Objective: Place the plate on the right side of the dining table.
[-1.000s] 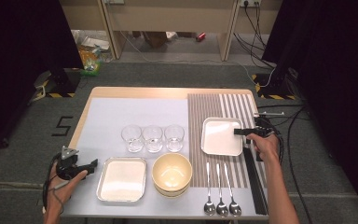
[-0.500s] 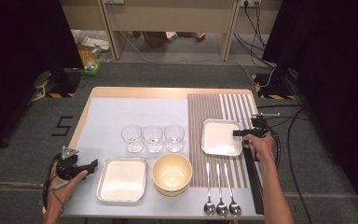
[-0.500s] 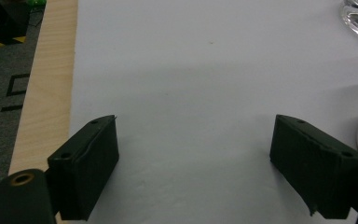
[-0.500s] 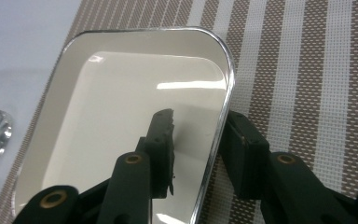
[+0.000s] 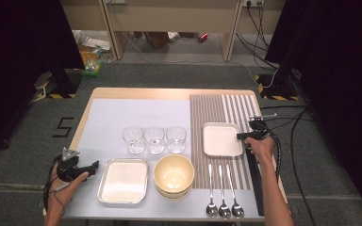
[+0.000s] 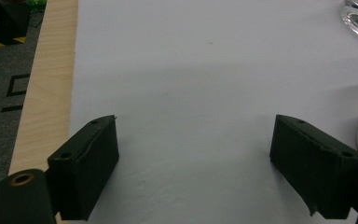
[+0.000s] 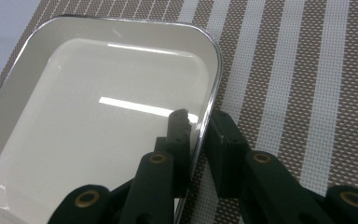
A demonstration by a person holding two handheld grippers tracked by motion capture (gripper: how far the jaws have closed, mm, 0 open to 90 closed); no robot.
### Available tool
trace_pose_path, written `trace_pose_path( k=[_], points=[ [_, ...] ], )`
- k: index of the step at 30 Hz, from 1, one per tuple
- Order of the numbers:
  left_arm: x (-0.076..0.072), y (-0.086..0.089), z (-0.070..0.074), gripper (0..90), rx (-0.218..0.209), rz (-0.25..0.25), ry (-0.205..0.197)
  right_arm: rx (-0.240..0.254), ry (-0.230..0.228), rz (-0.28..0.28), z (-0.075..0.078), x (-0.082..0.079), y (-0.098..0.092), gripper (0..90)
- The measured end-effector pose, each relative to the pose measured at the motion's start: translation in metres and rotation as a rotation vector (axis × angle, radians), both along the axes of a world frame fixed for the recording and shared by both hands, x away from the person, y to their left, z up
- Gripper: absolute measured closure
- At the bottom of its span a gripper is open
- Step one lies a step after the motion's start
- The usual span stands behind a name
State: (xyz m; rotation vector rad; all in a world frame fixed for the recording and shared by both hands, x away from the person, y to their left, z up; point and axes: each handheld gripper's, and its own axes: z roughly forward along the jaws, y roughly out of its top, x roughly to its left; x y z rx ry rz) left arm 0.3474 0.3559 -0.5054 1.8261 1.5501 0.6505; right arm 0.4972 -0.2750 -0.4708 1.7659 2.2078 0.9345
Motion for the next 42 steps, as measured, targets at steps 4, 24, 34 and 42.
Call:
trace_pose_path(
  k=[4,24,34,42],
  points=[
    [0.0,0.0,0.0,14.3,0.0,0.0,0.0,-0.027,-0.012,0.015,0.001,-0.003,0.001,80.8],
    [0.0,0.0,0.0,14.3,0.003,0.0,-0.001,-0.047,-0.025,-0.003,0.001,-0.017,-0.001,81.9],
    [0.0,0.0,0.0,14.3,0.001,0.001,-0.003,-0.051,-0.023,-0.015,0.002,-0.018,-0.003,80.7],
    [0.0,0.0,0.0,14.2,0.002,0.001,-0.001,-0.043,-0.053,-0.048,0.009,-0.021,-0.006,70.5]
  ],
)
